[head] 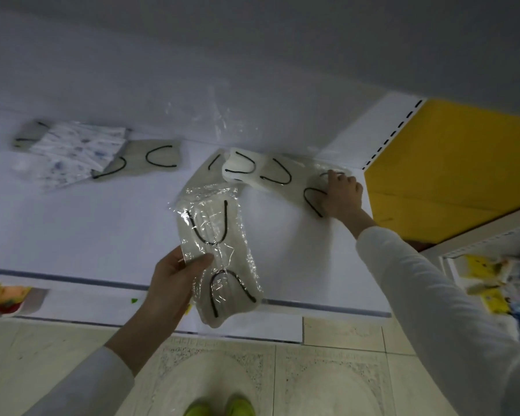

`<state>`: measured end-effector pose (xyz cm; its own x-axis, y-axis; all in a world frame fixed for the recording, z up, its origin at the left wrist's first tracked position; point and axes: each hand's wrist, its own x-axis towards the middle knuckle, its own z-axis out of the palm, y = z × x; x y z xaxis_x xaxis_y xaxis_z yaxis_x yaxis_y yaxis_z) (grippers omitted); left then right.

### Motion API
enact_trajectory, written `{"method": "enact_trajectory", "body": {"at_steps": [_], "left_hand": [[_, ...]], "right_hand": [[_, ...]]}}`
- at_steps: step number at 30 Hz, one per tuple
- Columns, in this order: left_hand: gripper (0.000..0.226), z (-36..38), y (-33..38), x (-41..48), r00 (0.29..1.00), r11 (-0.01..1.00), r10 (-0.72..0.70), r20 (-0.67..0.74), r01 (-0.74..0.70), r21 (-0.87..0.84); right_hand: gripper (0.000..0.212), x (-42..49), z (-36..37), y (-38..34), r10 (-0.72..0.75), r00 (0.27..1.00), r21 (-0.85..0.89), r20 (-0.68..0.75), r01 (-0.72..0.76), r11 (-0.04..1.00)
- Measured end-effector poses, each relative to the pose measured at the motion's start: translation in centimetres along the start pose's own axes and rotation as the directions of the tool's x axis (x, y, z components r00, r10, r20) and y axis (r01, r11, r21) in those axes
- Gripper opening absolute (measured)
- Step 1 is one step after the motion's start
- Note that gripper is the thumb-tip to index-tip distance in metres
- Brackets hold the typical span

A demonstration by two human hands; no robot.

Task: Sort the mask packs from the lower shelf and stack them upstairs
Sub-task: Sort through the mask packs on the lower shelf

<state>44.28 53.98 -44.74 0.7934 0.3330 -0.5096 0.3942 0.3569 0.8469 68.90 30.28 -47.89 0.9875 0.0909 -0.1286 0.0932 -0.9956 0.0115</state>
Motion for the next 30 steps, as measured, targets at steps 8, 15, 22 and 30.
{"method": "enact_trajectory", "body": {"at_steps": [8,15,22,30], "left_hand": [[0.016,-0.2,0.1,0.1,1.000,0.999,-0.015,-0.014,0.015,0.032],[0.023,-0.7,2.0,-0.7,1.000,0.989,0.014,-0.024,-0.011,0.148],[0.023,0.8,5.6,-2.8,0.995,0.927,0.043,0.085,-0.071,0.368],[0.021,3.3,7.8,-7.4,0.975,0.983,-0.076,0.211,0.037,0.182]], "right_hand": [[0.035,-1.8,-1.9,0.1,0.066,0.998,0.238,0.009,-0.066,0.969],[0.023,-7.4,-8.3,1.7,-0.277,0.946,0.529,-0.169,0.324,0.784],[0.019,-13.0,-12.9,-3.7,-0.903,0.426,-0.070,-0.057,0.900,0.429],[0.020,-15.5,-13.6,-9.7,-0.918,0.364,-0.324,-0.155,0.859,0.396]]}}
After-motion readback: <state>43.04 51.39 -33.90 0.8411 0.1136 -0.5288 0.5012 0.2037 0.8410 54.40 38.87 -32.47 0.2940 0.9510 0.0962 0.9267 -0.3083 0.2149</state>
